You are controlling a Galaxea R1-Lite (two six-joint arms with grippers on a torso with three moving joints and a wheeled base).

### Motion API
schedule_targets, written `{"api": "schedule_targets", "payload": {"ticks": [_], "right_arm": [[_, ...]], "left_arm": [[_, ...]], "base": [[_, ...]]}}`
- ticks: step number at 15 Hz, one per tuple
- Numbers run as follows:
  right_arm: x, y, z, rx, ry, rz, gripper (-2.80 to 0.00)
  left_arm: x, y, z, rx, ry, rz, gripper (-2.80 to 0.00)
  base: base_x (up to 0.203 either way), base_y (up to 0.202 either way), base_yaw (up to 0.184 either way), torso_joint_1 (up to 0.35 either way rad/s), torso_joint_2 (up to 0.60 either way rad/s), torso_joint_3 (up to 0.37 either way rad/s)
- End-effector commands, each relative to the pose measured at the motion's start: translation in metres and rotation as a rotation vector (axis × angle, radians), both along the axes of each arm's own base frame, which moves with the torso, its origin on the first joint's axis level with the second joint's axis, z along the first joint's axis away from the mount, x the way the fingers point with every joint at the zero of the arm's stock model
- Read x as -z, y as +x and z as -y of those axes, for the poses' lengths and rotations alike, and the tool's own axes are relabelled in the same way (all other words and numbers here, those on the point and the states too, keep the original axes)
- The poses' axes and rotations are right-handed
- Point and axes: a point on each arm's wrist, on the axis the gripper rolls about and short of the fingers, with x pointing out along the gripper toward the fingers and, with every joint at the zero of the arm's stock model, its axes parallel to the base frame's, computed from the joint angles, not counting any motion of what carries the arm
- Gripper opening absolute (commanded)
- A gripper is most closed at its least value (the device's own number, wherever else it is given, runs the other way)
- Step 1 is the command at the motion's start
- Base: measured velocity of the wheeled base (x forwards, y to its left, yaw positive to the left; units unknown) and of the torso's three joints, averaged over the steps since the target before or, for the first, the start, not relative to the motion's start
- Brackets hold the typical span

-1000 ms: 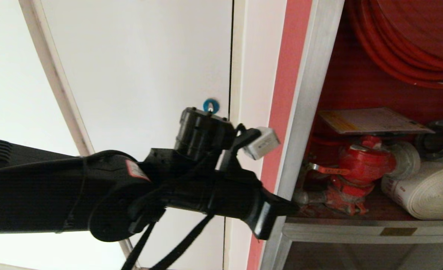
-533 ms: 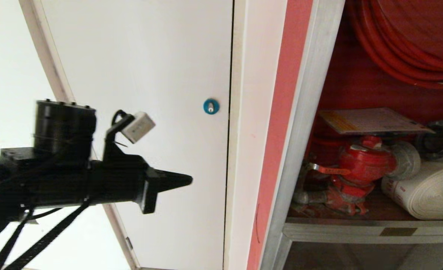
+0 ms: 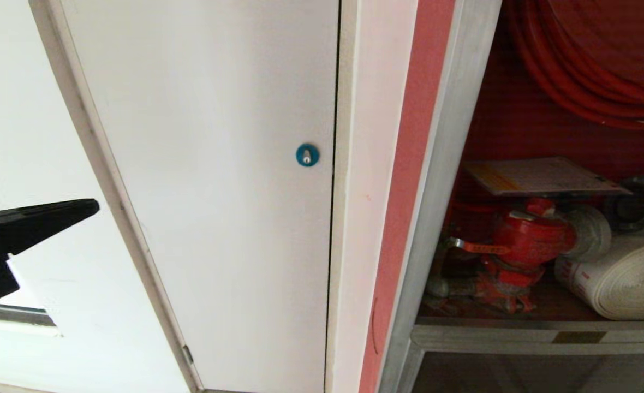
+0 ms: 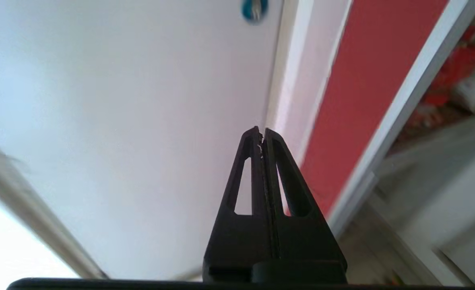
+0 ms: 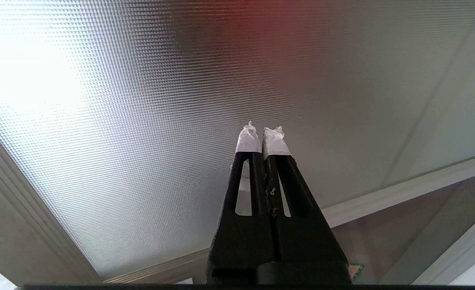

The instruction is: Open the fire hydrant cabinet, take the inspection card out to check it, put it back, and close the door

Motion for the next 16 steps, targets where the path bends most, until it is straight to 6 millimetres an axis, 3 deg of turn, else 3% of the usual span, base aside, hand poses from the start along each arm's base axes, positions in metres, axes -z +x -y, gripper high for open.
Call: {"api": "schedule_targets", "payload": {"ticks": [1, 4, 7, 12, 16], "right_arm": [[0.001, 0.000, 0.000, -0.001, 0.000, -0.004, -2.80], [0.001, 0.000, 0.000, -0.001, 0.000, -0.004, -2.80], [0.001, 0.000, 0.000, -0.001, 0.000, -0.004, -2.80], [0.001, 0.000, 0.000, -0.001, 0.000, -0.003, -2.80], [0.001, 0.000, 0.000, -0.001, 0.000, -0.002, -2.80]], "left_arm": [[-0.004, -0.053, 0.000, -0.035, 0.010, 0.147, -2.80], [0.014, -0.099, 0.005, 0.031, 0.013, 0.154, -2.80], [0.036, -0.131, 0.009, 0.120, 0.001, 0.097, -2.80], [0.075, -0.163, 0.010, 0.153, -0.008, 0.117, -2.80], [0.114, -0.172, 0.008, 0.102, -0.012, 0.105, -2.80]], "base": [[0.000, 0.000, 0.000, 0.000, 0.00, 0.000], [0.000, 0.000, 0.000, 0.000, 0.00, 0.000], [0.000, 0.000, 0.000, 0.000, 0.00, 0.000], [0.000, 0.000, 0.000, 0.000, 0.00, 0.000], [0.000, 0.000, 0.000, 0.000, 0.00, 0.000]]}}
